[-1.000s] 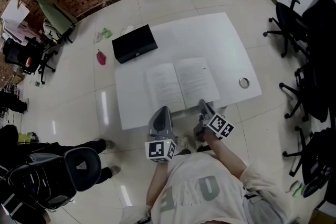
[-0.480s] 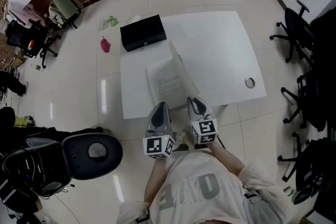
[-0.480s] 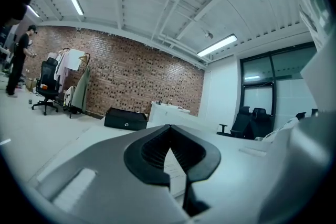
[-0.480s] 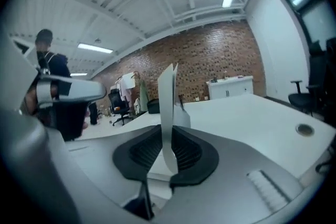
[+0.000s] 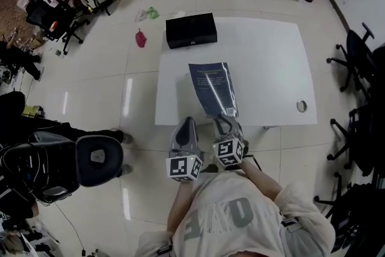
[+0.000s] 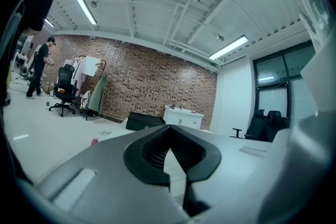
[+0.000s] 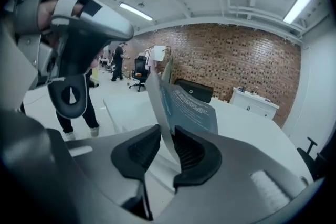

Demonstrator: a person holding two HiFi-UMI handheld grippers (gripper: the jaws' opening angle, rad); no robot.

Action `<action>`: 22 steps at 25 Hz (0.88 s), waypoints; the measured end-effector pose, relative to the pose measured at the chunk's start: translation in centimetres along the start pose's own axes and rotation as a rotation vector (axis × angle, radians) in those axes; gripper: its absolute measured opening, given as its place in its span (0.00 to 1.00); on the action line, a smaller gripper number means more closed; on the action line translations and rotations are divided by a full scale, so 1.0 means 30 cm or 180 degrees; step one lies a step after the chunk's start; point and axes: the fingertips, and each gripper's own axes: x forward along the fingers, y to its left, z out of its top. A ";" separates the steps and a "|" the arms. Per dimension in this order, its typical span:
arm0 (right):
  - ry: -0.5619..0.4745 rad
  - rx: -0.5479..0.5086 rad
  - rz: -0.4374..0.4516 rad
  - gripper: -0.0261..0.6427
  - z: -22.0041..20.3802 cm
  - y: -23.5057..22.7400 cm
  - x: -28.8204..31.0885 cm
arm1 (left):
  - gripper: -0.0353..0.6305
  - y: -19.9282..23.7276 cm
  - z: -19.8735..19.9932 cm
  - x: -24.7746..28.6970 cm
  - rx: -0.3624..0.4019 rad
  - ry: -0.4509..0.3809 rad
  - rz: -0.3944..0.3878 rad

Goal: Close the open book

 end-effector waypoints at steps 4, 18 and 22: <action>0.0225 -0.0304 0.0174 0.18 -0.055 0.079 0.031 | 0.07 0.062 -0.010 -0.036 -0.0077 -0.0012 0.0180; -0.0815 0.1056 -0.0210 0.05 0.201 -0.193 -0.181 | 0.07 -0.031 0.016 0.002 -0.0017 -0.0117 -0.0135; -0.0929 0.1474 -0.0340 0.05 0.176 -0.288 -0.319 | 0.07 -0.048 0.006 0.013 0.0065 -0.0068 -0.0252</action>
